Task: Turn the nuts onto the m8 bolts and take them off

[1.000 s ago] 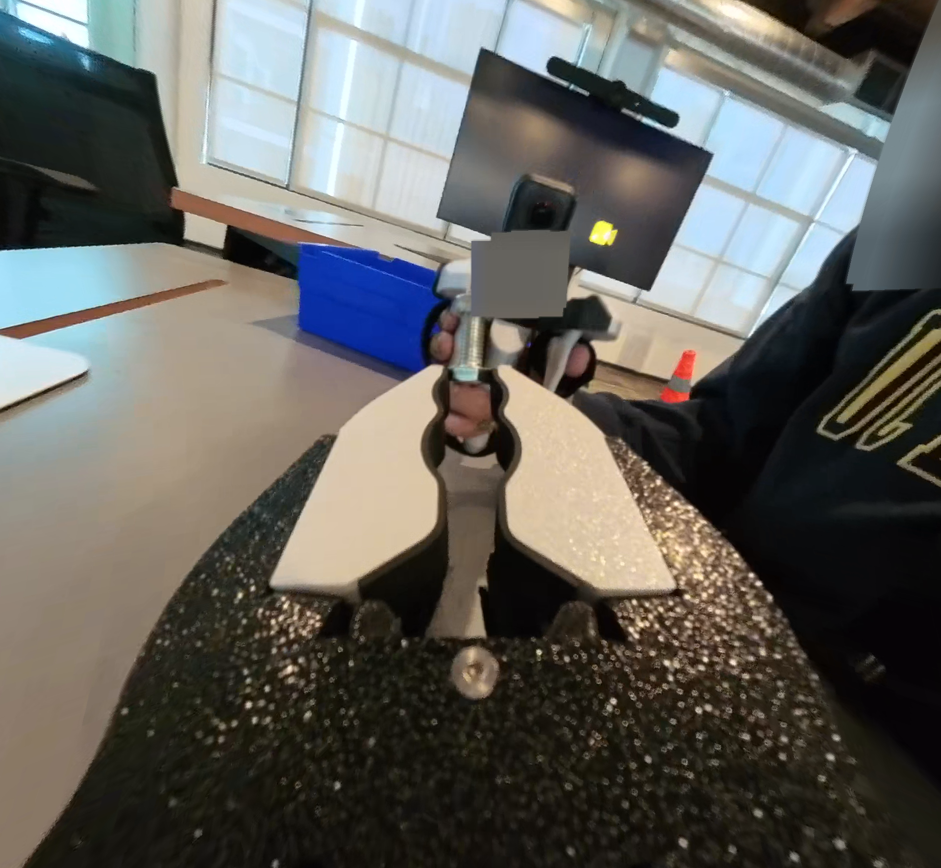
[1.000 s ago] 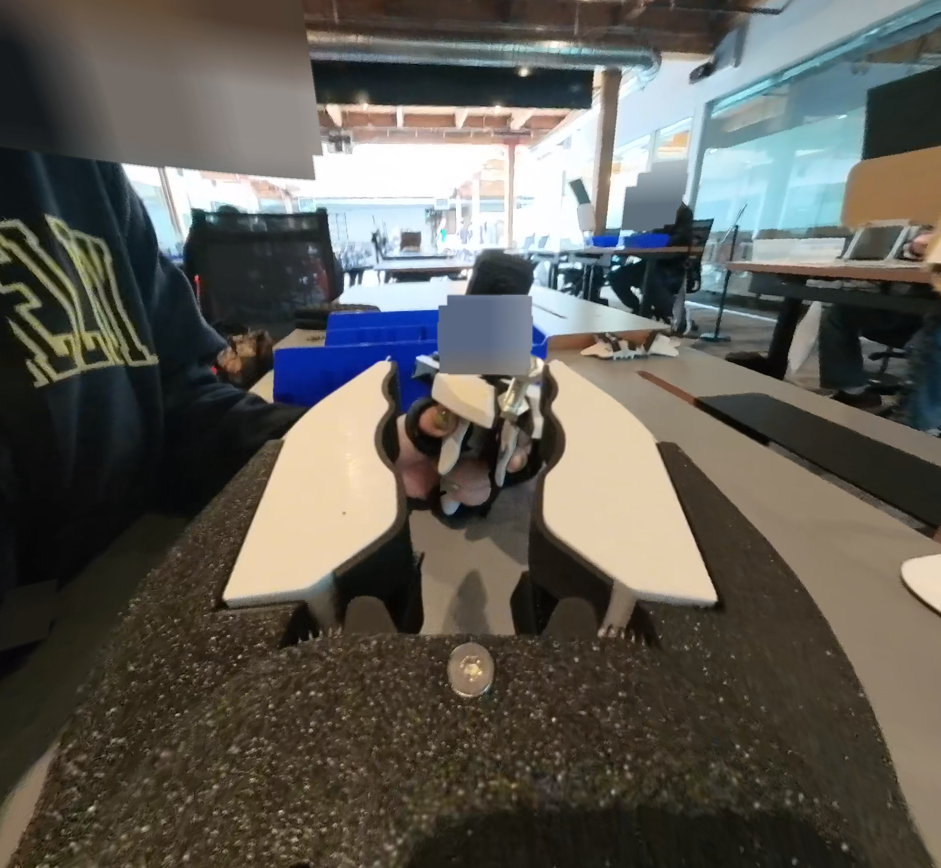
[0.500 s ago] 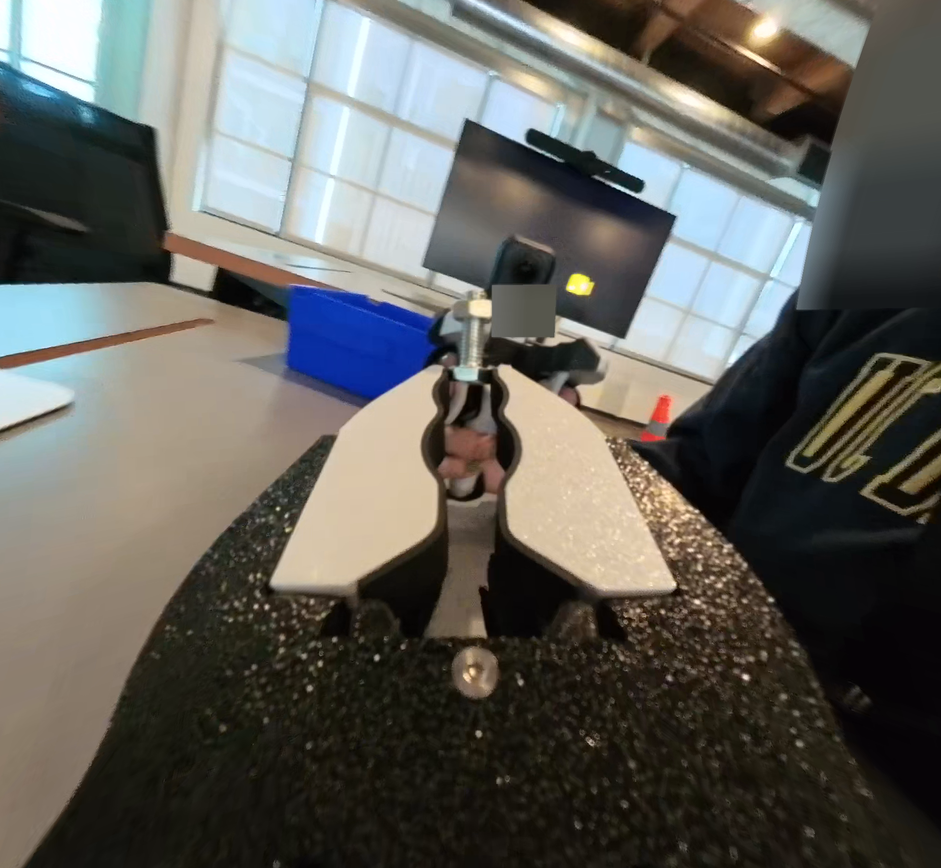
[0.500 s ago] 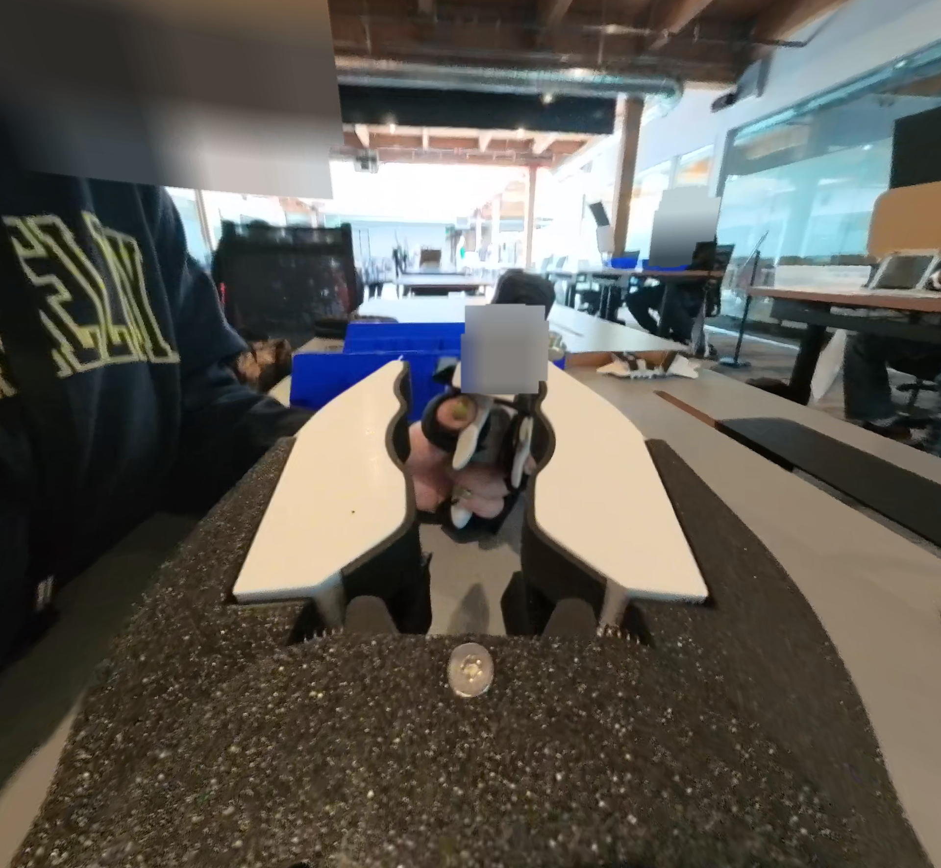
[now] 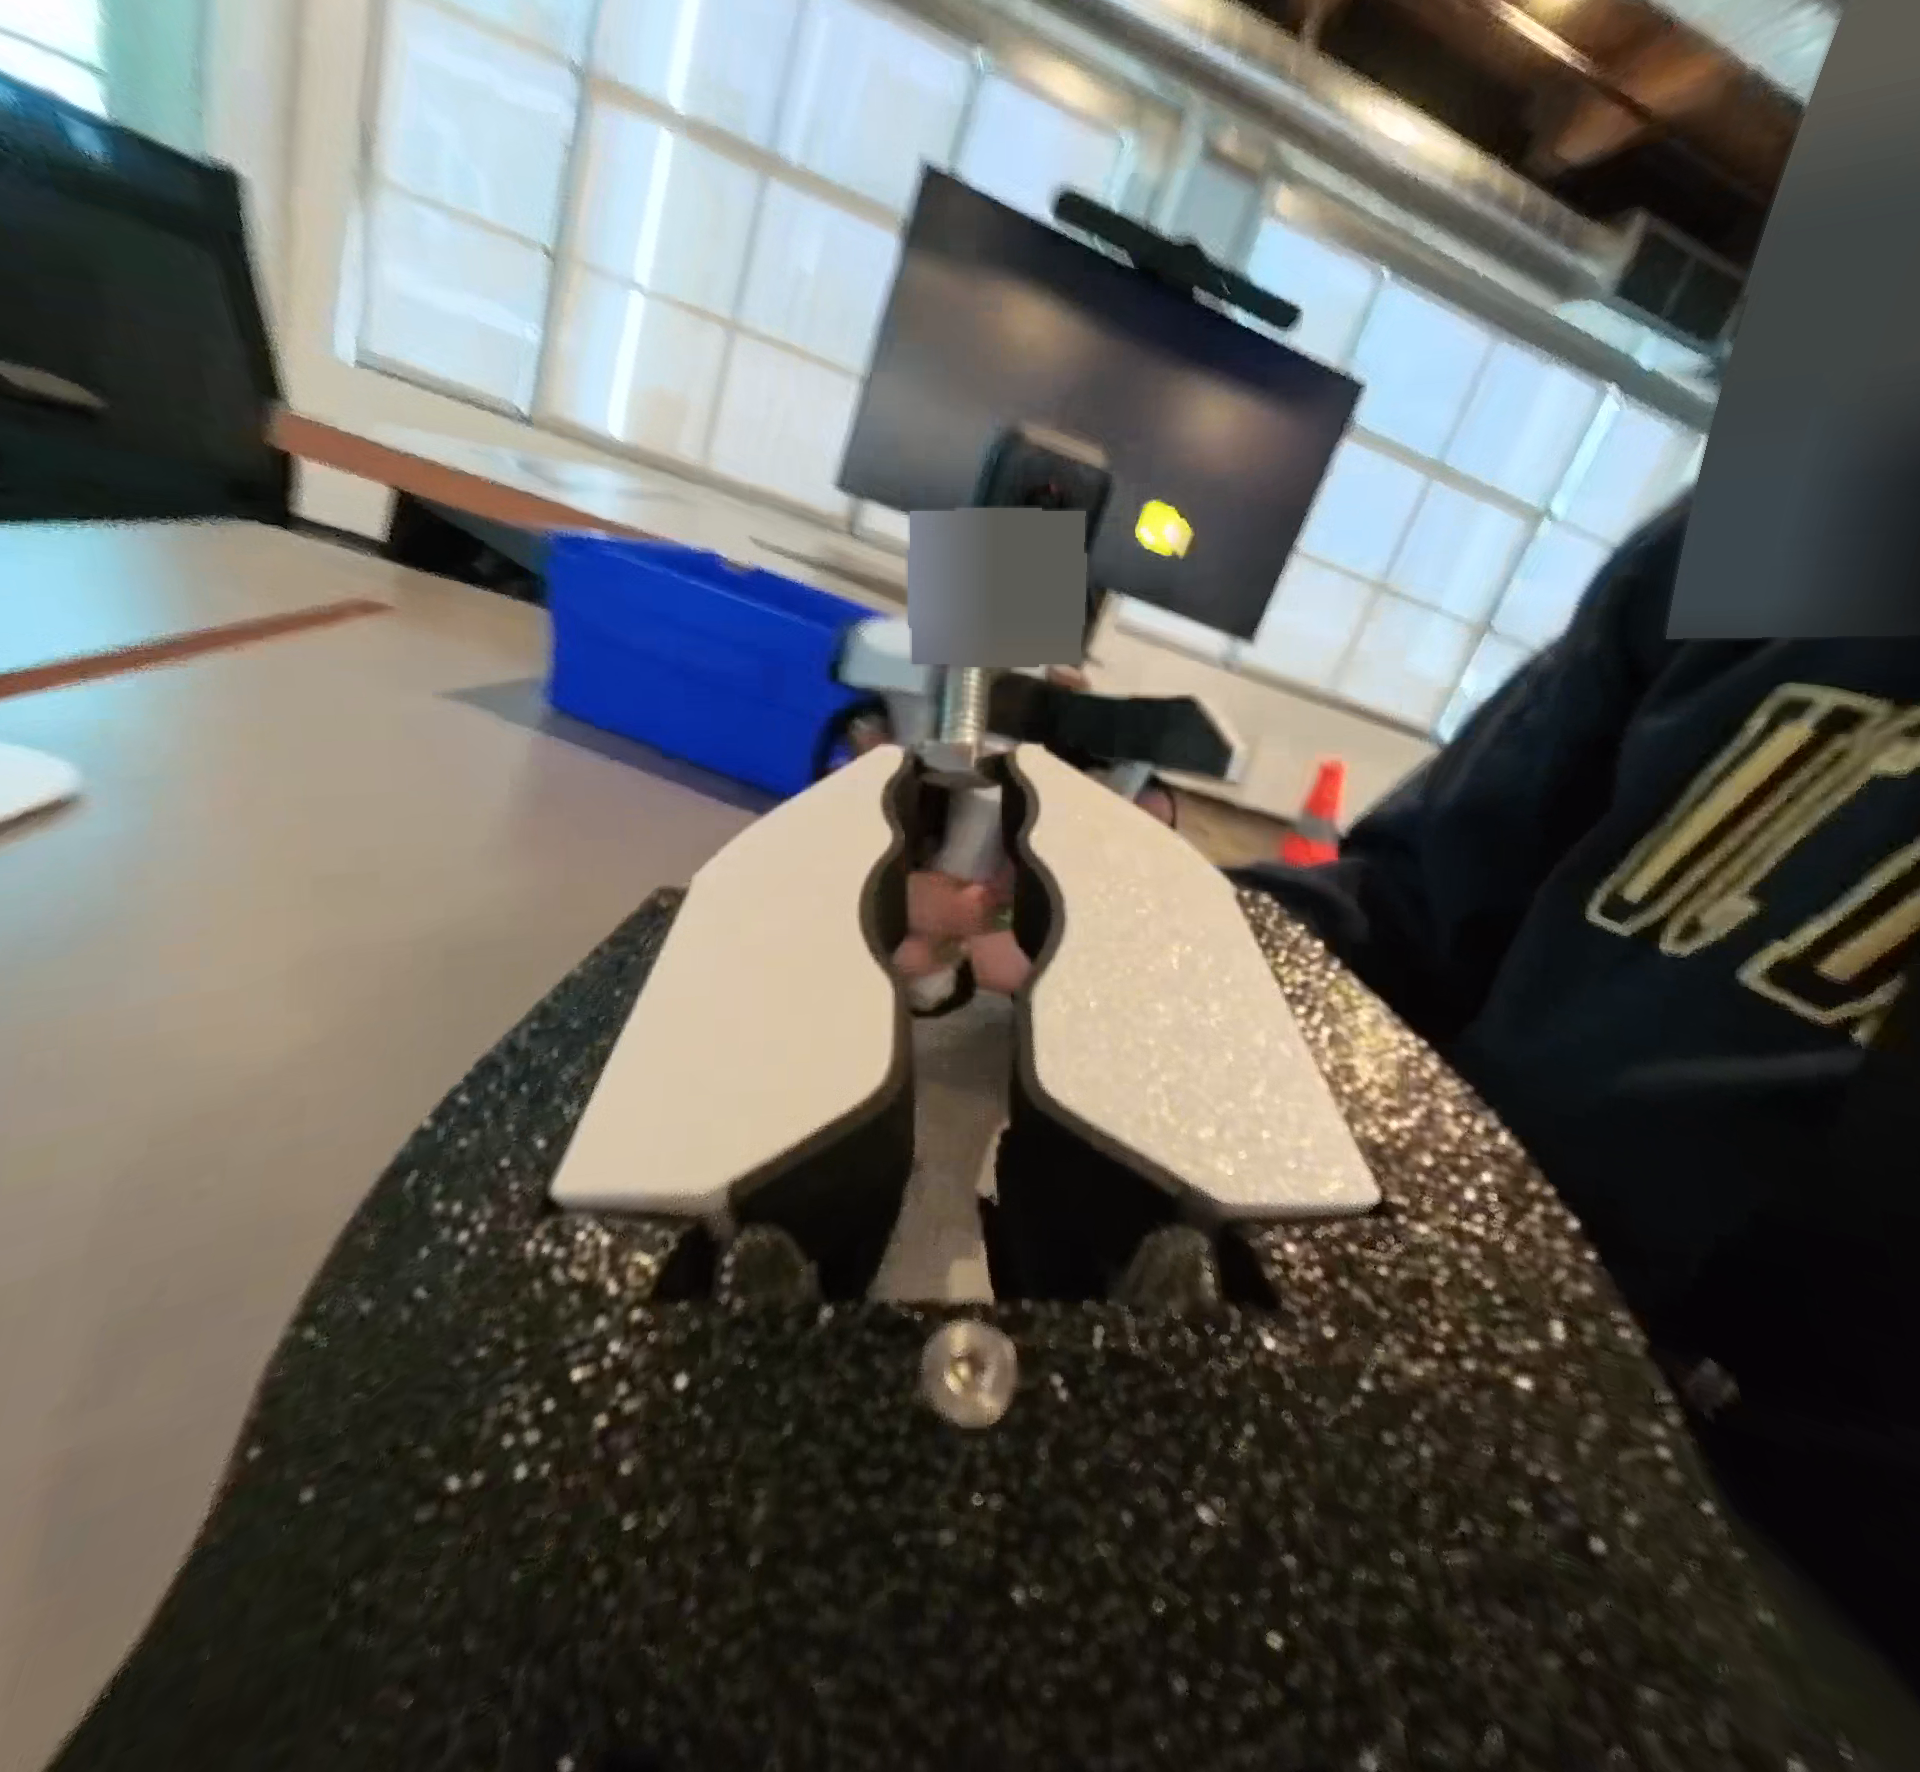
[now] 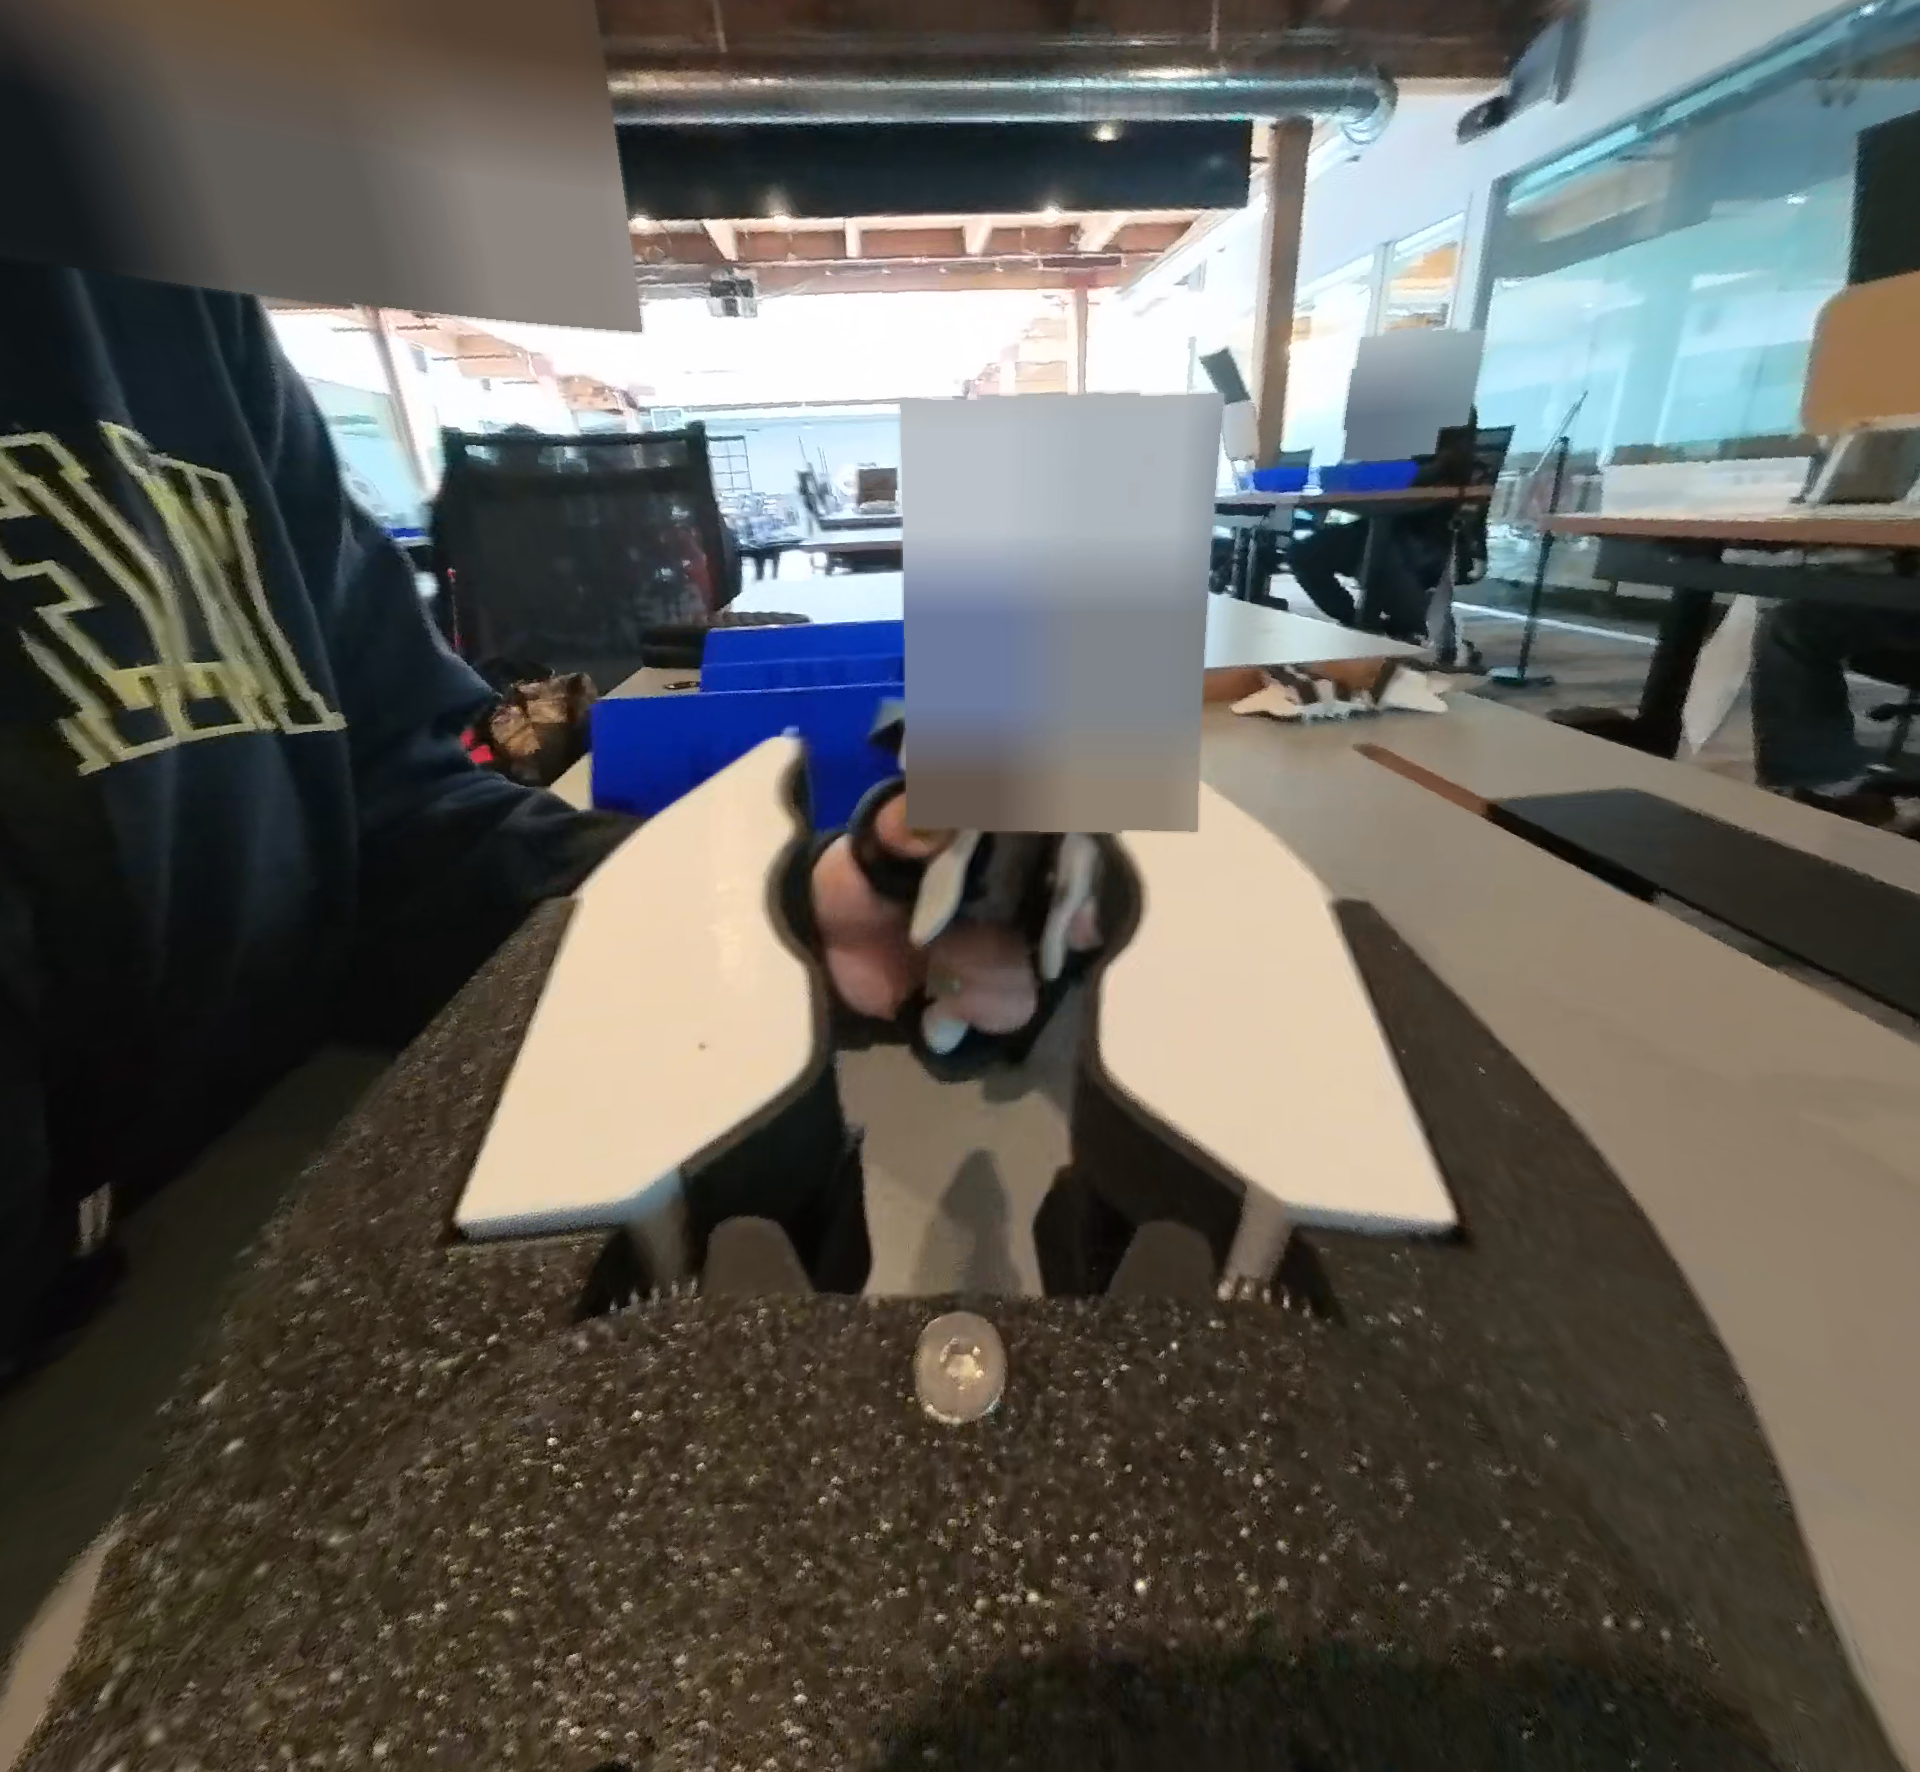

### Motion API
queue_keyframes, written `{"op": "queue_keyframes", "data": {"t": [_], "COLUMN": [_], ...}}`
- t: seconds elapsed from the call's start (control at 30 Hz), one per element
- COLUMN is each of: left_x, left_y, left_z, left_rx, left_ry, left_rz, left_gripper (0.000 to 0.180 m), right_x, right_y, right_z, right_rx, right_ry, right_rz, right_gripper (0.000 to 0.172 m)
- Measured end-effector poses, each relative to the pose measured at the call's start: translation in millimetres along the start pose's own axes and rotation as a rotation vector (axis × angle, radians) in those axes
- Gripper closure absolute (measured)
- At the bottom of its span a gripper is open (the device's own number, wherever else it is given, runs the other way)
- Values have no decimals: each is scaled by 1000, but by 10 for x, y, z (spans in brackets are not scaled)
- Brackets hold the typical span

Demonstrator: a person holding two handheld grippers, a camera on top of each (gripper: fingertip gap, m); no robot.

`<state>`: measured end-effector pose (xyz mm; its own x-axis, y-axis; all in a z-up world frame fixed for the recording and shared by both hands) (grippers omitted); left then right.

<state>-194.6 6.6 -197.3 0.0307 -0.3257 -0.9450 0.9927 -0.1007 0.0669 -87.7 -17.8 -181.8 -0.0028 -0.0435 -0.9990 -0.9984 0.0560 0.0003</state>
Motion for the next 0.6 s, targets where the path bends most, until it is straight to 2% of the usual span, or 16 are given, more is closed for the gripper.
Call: {"op": "queue_keyframes", "data": {"t": [0.03,0.13,0.33,0.5,0.6], "left_x": [-31,-50,52,83,87], "left_y": [-85,-193,52,112,123], "left_z": [-32,-64,31,55,72], "left_rx": [-34,-43,50,70,92], "left_ry": [-8,-25,6,14,16], "left_rz": [41,71,-63,-97,-101], "left_gripper": [166,166,166,166,165], "right_x": [-7,-8,42,44,47], "right_y": [-26,-30,9,0,1], "right_z": [-12,52,90,66,56], "right_rx": [-29,35,64,23,15], "right_ry": [-1,31,72,76,73], "right_rz": [17,24,-5,-8,-13], "right_gripper": [131,124,136,153,156]}}
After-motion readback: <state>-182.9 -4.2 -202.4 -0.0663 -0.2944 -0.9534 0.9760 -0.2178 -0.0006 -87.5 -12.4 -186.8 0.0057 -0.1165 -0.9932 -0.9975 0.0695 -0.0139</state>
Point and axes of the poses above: each gripper's, where its closed fingertips meet, y out along the fingers, x out of its underside, z = x × y across the jaws, the point moved 6 cm from there along -y, back along the fingers, and after that the axes turned 12 degrees about -z, right-handed, at the moved point
